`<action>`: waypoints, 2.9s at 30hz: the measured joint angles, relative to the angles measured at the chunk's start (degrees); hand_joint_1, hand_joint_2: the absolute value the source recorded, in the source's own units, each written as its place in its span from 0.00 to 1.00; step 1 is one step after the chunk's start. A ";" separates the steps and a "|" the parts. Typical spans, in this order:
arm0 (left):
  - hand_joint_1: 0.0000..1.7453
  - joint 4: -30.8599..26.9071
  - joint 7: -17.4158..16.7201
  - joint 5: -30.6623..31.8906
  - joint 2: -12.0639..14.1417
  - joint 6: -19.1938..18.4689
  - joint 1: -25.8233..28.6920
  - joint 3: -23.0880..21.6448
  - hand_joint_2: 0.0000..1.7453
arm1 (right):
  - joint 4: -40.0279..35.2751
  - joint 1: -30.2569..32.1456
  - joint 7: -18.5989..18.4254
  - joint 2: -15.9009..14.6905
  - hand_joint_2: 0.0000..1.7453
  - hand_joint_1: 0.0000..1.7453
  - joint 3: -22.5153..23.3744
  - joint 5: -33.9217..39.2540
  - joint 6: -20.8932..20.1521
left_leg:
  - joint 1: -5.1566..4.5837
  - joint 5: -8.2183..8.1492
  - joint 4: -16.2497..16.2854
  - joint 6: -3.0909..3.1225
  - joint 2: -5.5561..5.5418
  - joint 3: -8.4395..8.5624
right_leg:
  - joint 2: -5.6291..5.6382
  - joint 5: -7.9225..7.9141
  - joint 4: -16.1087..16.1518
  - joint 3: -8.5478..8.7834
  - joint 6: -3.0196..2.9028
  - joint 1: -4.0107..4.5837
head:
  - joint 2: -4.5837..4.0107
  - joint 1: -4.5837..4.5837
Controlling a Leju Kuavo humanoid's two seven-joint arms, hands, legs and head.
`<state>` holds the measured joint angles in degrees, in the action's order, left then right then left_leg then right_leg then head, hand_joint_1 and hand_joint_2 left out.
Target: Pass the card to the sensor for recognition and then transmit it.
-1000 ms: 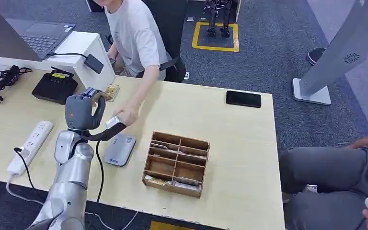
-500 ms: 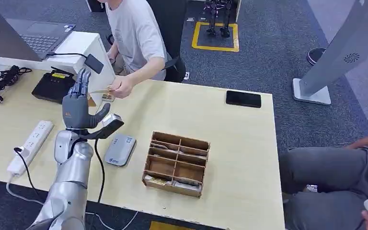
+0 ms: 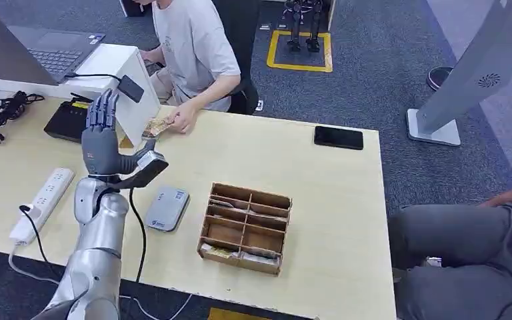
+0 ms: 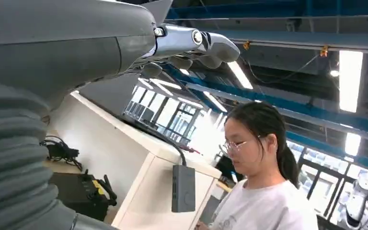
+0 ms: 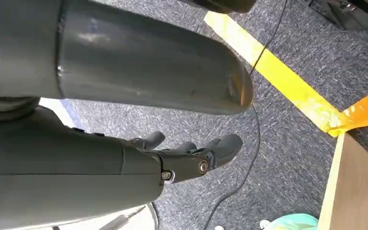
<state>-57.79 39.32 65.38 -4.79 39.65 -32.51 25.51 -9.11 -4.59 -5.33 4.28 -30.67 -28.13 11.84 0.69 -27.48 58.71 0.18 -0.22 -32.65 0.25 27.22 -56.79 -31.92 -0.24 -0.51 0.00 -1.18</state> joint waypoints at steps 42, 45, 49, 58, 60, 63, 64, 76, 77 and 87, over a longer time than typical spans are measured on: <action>0.00 -45.07 -1.86 -18.38 16.61 -12.01 51.30 -34.06 1.00 | 0.02 1.07 0.94 0.00 0.00 0.00 6.47 4.11 3.85 | 0.00 -0.15 -0.05 -0.04 0.19 -0.10 | 0.14 0.14 0.04 -0.15 0.00 0.00 | 0.00 -0.02; 0.00 -45.24 -8.56 -11.62 18.06 -4.36 55.01 -37.49 1.00 | 0.02 1.09 0.88 0.00 0.00 0.00 6.75 4.09 4.11 | 0.00 -0.16 -0.05 -0.04 0.14 -0.12 | 0.10 0.17 0.05 -0.15 0.03 0.00 | 0.00 0.00; 0.00 -45.24 -17.18 0.42 19.65 -0.31 57.65 -42.57 1.00 | 0.02 1.11 0.66 0.02 0.00 0.00 7.21 4.04 4.74 | 0.00 -0.17 -0.05 -0.05 0.14 -0.13 | 0.10 0.16 0.05 -0.13 0.03 0.00 | 0.00 0.00; 0.00 -43.19 -23.92 15.93 16.46 0.07 57.01 -45.11 1.00 | 0.00 1.07 0.00 0.04 0.00 0.00 8.13 3.91 5.29 | 0.01 -0.16 -0.05 -0.05 0.02 -0.10 | -0.02 0.16 0.05 -0.06 0.03 0.01 | 0.00 0.02; 0.00 -42.36 -25.71 17.77 16.35 0.09 56.30 -46.10 1.00 | 0.00 1.07 -0.11 0.07 0.00 0.00 8.15 3.58 5.23 | -0.03 -0.16 -0.05 -0.05 0.01 -0.09 | -0.02 0.16 0.05 -0.07 0.03 -0.03 | 0.00 -0.04; 0.00 -40.63 -29.16 19.14 15.85 0.09 54.61 -49.70 1.00 | 0.00 1.05 -0.15 0.22 0.00 0.00 8.15 3.47 5.20 | -0.01 -0.16 -0.05 -0.05 0.01 -0.11 | -0.02 0.16 0.05 -0.07 0.03 -0.02 | 0.00 0.00; 0.00 -40.29 -29.18 18.36 15.82 0.09 54.05 -50.46 1.00 | 0.00 1.05 -0.15 0.24 0.00 0.00 8.15 3.43 5.20 | -0.01 -0.16 -0.05 -0.05 0.01 -0.11 | -0.02 0.16 0.05 -0.08 0.03 -0.02 | 0.00 0.00; 0.00 -30.40 -19.63 9.68 11.23 0.33 48.02 -51.43 1.00 | 0.00 1.03 -0.48 0.72 0.00 0.00 8.26 2.49 4.94 | -0.04 -0.14 -0.05 -0.02 -0.02 -0.09 | -0.04 0.15 0.06 -0.07 0.04 -0.03 | 0.00 -0.04; 0.00 -29.04 -20.35 10.77 9.98 0.35 47.44 -51.39 1.00 | 0.00 1.01 -0.48 0.74 0.00 0.00 8.31 2.47 4.99 | -0.06 -0.14 -0.04 -0.02 -0.02 -0.09 | -0.05 0.15 0.06 -0.07 0.05 -0.07 | 0.00 -0.09; 0.00 -24.02 -18.64 6.90 -3.61 0.48 43.24 -48.37 1.00 | 0.00 1.15 -0.22 0.92 0.00 0.00 9.27 2.34 5.40 | -0.13 -0.10 -0.01 0.12 -0.07 -0.14 | -0.08 0.05 0.07 -0.09 0.19 -0.19 | 0.00 -0.04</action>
<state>-81.81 20.68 72.28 -8.39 40.13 10.73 -22.86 -9.11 -3.44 -5.55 5.20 -21.40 -25.79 17.25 0.56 -27.58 58.70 0.31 -0.29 -32.79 0.17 27.28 -56.71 -32.01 -0.04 -0.70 0.00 -1.22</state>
